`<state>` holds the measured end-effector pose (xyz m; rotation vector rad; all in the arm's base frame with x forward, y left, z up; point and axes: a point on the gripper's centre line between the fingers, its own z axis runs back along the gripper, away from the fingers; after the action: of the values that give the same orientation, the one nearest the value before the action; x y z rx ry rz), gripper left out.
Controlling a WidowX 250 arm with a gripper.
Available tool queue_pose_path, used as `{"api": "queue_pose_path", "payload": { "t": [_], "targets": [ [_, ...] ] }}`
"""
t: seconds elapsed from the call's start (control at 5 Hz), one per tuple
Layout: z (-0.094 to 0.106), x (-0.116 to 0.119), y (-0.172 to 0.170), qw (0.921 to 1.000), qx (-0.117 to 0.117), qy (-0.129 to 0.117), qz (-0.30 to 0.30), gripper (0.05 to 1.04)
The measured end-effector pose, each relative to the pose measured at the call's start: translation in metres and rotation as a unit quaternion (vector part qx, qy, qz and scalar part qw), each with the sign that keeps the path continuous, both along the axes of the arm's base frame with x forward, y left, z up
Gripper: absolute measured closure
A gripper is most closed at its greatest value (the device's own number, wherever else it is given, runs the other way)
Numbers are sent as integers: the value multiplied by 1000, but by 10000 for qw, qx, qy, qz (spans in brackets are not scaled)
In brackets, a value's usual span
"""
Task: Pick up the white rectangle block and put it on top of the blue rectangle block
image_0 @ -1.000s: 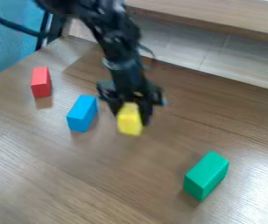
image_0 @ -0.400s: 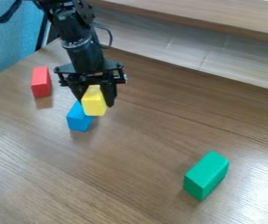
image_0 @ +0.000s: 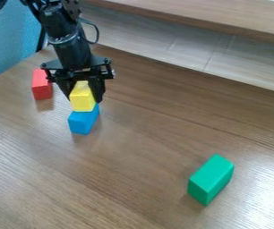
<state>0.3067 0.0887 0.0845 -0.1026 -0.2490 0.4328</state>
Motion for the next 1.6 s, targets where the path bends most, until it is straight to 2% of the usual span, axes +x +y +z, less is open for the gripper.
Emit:
{"api": "queue_pose_path", "payload": {
  "t": [0.4,0.8,1.0,1.2,1.4,1.6],
  "targets": [
    [-3,0,10,9998,181,-10,-25,481],
    [-21,-5,12,9996,247,149,1,481],
    [-27,-5,13,9995,250,213,28,433],
    [-27,-6,14,9993,292,239,18,146],
    [-27,-6,10,9993,239,274,-16,79],
    [-8,0,6,9998,169,48,1,84]
  ]
}}
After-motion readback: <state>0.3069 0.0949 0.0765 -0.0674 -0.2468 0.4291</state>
